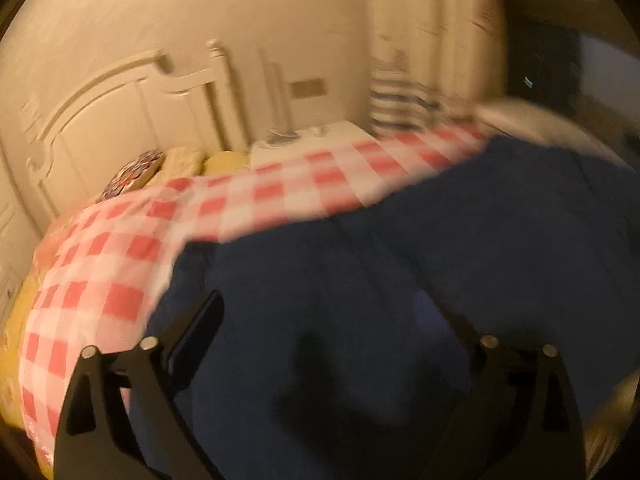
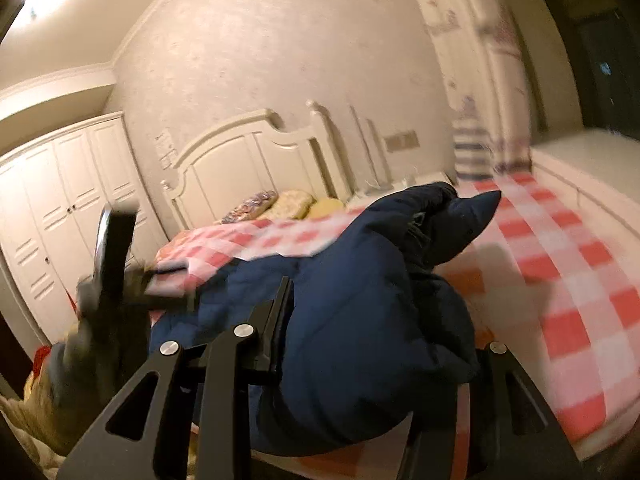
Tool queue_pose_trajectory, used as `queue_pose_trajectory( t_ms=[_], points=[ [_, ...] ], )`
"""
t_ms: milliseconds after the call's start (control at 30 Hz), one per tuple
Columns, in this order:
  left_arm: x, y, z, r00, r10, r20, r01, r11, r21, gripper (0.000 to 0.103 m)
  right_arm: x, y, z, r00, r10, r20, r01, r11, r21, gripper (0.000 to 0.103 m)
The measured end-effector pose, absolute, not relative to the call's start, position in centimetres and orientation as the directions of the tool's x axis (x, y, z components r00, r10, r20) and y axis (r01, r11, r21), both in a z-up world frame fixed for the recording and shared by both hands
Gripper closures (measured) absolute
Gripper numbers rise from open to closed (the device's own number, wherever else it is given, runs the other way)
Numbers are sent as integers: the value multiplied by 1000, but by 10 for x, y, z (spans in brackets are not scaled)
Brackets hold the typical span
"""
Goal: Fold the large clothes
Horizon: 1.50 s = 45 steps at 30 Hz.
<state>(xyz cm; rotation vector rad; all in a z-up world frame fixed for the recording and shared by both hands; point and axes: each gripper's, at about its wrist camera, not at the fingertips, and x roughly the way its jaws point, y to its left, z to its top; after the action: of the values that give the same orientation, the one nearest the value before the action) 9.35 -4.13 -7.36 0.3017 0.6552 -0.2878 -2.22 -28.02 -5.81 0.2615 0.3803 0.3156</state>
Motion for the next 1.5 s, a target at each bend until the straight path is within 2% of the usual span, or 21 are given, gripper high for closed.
queue_pose_trajectory(
  t_ms=[67,100,133,200,267,300,433,533,667,767,800,967,1067,1233,1267,1300,1367,1433,1500],
  points=[
    [75,-50,-111,716,-126,-686,399,880,256,5,-20,-263,-46,881,363,-304,-286,919,271,55],
    [68,-47,-131,720,-102,-686,397,872,286,5,-19,-252,-39,877,375,-300,-307,919,249,55],
    [62,-37,-136,733,-131,-667,394,881,260,5,-18,-237,-32,870,393,-297,-339,915,220,55],
    [61,-11,-126,695,-219,-685,421,896,141,7,-18,-207,-20,869,396,-297,-370,918,140,55],
    [57,32,-101,700,-339,-629,410,911,-34,7,-13,-175,-12,862,407,-303,-409,911,58,55],
    [57,63,-85,730,-356,-583,365,925,-107,7,-9,-157,-9,854,418,-309,-432,901,24,55],
    [53,178,-35,857,-255,-447,144,953,-268,7,8,-79,-11,809,465,-360,-528,844,-96,55],
    [42,235,-15,902,-148,-405,26,956,-291,7,20,4,-38,762,473,-441,-609,755,-243,55],
    [32,262,-9,908,-109,-404,-8,961,-278,6,25,86,-105,682,406,-608,-701,599,-387,53],
    [37,256,-9,898,-122,-423,15,969,-247,6,7,116,-139,742,334,-582,-663,496,-561,49],
    [45,248,-6,893,-135,-430,40,974,-224,6,7,117,-142,745,329,-580,-661,485,-573,49],
    [99,178,29,853,-232,-468,230,971,-61,3,9,117,-141,736,335,-588,-671,480,-565,49],
    [135,105,40,809,-270,-523,360,930,77,3,2,119,-143,743,341,-576,-666,463,-585,48],
    [194,31,-3,769,-146,-623,369,896,246,3,1,112,-138,716,379,-586,-696,463,-550,43],
    [207,27,-20,751,-107,-651,354,898,261,3,0,110,-136,701,397,-593,-710,462,-531,33],
    [217,27,-35,735,-78,-674,343,900,270,2,-2,106,-132,667,427,-610,-742,454,-494,14],
    [230,36,-67,704,-82,-705,358,899,253,2,-12,94,-124,591,497,-635,-804,423,-417,11],
    [234,60,-80,697,-123,-707,330,930,164,2,-20,80,-115,571,529,-627,-819,422,-389,11],
    [233,78,-86,708,-87,-701,274,948,159,2,-25,54,-100,550,581,-600,-832,442,-334,15]
  ],
)
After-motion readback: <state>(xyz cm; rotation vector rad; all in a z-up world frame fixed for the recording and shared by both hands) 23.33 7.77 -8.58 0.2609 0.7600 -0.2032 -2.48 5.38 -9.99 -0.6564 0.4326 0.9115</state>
